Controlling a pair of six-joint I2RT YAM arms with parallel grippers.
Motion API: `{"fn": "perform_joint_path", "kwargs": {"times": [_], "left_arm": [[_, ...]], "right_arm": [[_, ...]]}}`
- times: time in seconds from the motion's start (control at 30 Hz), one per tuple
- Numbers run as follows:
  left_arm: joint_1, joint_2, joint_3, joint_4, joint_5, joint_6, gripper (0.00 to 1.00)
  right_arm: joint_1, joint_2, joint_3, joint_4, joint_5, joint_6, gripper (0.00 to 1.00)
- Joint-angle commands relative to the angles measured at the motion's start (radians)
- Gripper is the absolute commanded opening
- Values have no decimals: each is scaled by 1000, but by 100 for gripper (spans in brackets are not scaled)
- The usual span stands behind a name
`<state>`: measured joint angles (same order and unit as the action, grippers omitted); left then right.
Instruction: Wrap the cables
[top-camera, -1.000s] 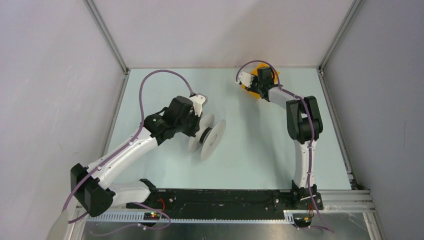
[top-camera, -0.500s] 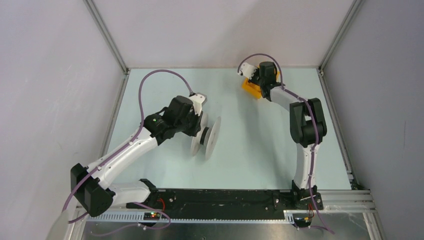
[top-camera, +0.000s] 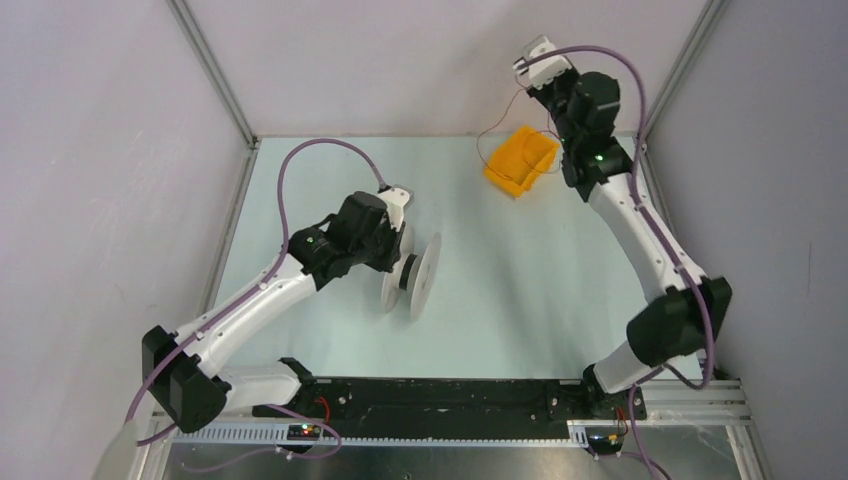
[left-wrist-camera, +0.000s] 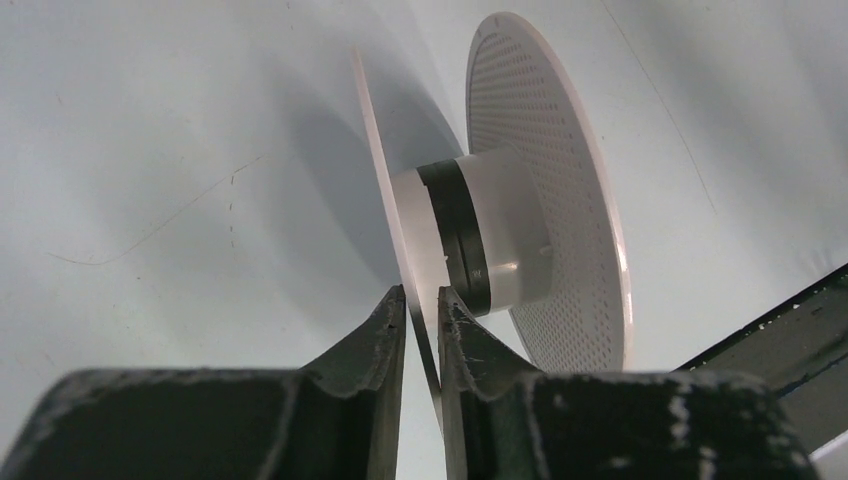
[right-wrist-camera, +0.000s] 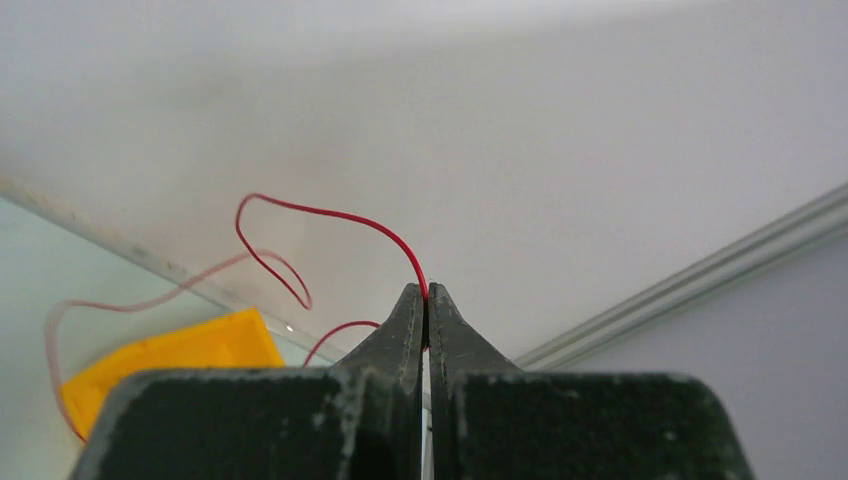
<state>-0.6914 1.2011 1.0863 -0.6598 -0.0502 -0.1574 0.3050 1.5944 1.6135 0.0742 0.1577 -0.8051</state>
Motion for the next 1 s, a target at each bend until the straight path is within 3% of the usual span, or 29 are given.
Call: {"fn": "perform_joint_path", "kwargs": {"times": [0.0,0.1,0.23,0.33,0.67,0.83,0.97], "left_arm": [[2,7,27,22,-32,2,21],[3,4,28,20,-41,3,21],[2,0,28,20,-47,4,21],[2,-2,28,19,-54,5,21],[2,-18,28,19,-64,11,21],[1,-17,27,20,-70,12,21],[1,-16,27,19,-66,10,21]], "right_arm": [[31,-138,69,-122,44,143,0],[50,-248,51,-232,3,358,0],[61,-424,-129,-282,-152,648,0],[61,-519,-263,-236,-289,845,0],[71,-615,-253,18,-725,1211,0],[70,-648,-253,88,-778,1283,0],[66,-649,-258,-86,-658,1168,0]]}}
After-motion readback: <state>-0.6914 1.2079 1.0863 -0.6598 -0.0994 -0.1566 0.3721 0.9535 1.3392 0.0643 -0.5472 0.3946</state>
